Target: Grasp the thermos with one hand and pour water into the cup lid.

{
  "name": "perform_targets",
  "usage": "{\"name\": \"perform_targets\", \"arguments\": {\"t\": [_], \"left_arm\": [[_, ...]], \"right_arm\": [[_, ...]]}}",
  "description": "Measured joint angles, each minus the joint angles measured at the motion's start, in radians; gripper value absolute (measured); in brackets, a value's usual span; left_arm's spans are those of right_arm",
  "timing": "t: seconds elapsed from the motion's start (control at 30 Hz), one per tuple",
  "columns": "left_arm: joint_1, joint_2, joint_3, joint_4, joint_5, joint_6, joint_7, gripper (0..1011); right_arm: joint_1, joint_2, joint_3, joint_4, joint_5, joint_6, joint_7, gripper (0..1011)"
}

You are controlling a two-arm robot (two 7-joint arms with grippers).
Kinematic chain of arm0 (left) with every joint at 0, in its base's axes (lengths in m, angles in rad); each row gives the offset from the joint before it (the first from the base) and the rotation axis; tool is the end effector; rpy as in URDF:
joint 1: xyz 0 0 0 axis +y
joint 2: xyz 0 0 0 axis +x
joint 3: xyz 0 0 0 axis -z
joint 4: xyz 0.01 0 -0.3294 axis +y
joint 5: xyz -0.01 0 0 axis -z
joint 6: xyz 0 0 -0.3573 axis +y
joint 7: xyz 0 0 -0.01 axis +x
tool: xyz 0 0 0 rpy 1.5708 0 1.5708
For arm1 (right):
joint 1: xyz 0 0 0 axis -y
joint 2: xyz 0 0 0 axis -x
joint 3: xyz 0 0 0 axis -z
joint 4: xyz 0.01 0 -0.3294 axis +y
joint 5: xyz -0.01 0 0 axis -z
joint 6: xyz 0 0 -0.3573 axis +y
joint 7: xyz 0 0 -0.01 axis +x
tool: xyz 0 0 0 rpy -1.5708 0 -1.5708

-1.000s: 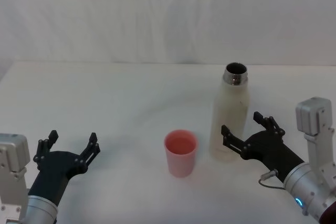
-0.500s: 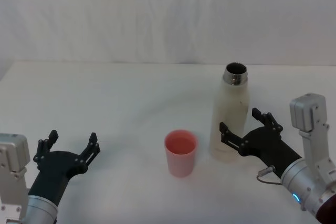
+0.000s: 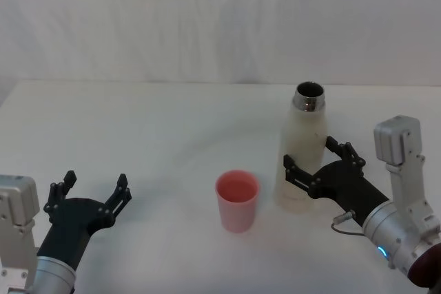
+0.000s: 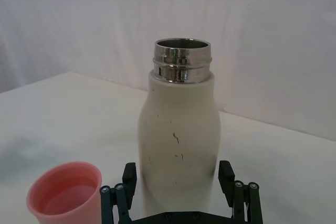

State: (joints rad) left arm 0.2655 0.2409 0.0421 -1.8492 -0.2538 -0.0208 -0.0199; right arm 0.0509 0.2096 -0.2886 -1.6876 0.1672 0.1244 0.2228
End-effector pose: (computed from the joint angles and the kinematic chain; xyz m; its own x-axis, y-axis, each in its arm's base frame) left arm 0.2911 0.0419 -0.3224 0.1244 0.9917 -0.0327 -0.9921 0.1239 -0.0176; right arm 0.3759 0.0429 -0.2948 0.5008 -0.8645 0.0433 0.8656 0.4998 -0.0309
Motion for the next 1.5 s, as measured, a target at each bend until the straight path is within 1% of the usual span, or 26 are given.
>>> {"name": "perform_targets", "arguments": {"t": [0.3,0.7,1.5], "left_arm": [[0.0,0.0,0.0,0.0,0.0,0.0,0.0,1001],[0.0,0.0,0.0,0.0,0.0,0.0,0.0,1001],[0.0,0.0,0.0,0.0,0.0,0.0,0.0,1001]], "right_arm": [[0.024,-0.007,-0.005,0.018,-0.003,0.0,0.002,1003],[0.033,-0.015,-0.008,0.026,-0.008,0.003,-0.001,1003],[0.067,-0.031,-0.007,0.068,-0.015,0.005,-0.005,1003]]}}
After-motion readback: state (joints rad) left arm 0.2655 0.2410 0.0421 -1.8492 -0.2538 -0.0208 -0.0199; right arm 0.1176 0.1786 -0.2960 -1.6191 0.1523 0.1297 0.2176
